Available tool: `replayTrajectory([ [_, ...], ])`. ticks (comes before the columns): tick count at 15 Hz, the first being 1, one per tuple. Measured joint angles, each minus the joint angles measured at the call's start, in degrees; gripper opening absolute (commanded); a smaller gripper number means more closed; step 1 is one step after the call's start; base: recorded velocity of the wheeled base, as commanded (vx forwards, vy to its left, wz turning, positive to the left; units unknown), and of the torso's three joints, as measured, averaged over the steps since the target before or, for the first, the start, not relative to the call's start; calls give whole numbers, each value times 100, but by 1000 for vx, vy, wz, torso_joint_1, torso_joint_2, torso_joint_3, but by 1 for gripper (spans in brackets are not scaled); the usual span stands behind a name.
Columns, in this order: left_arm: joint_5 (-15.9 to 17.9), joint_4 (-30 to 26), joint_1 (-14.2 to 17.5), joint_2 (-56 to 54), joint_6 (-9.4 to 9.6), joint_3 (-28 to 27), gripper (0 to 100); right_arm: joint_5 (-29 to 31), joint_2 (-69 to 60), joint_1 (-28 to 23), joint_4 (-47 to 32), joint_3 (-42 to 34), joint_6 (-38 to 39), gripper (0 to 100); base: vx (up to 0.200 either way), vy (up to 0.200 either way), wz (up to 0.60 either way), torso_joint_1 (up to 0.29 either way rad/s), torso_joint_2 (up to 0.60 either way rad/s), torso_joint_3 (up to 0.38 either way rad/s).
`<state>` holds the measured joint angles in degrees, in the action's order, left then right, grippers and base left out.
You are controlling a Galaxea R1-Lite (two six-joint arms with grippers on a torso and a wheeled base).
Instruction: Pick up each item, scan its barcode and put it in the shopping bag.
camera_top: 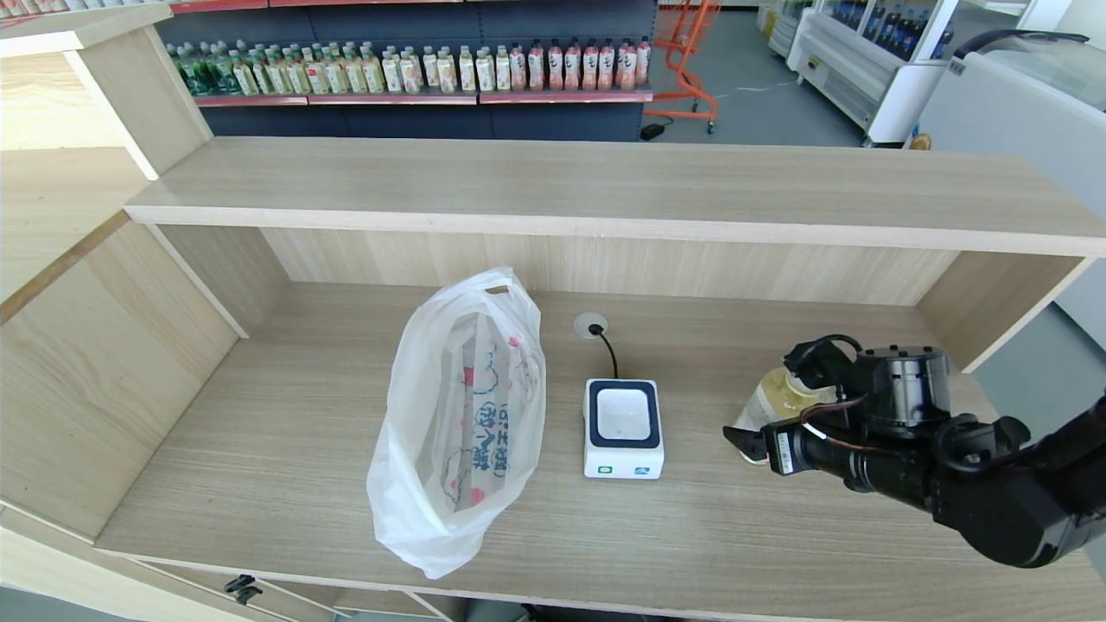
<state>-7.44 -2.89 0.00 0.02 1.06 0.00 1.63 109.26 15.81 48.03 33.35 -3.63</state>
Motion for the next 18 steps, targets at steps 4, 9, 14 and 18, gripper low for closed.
replayTrajectory([
  [4, 0, 0, 0, 0, 0, 0, 100, 235, 267, 155, 752, -20, -134, 100, 0, 0, 0, 0, 0, 0],
  [9, 0, -1, 0, 0, 0, 0, 100, 332, 477, 185, 1521, -72, -608, 100, 0, 0, 0, 0, 0, 0],
  [14, 0, 0, 0, 0, 0, 0, 100, 356, 661, 146, 1938, -152, -618, 0, 0, 0, 0, 0, 0, 0],
  [18, -2, -1, 0, 0, 0, 0, 100, 383, 887, 44, 2297, -144, -851, 0, 0, 0, 0, 0, 0, 0],
])
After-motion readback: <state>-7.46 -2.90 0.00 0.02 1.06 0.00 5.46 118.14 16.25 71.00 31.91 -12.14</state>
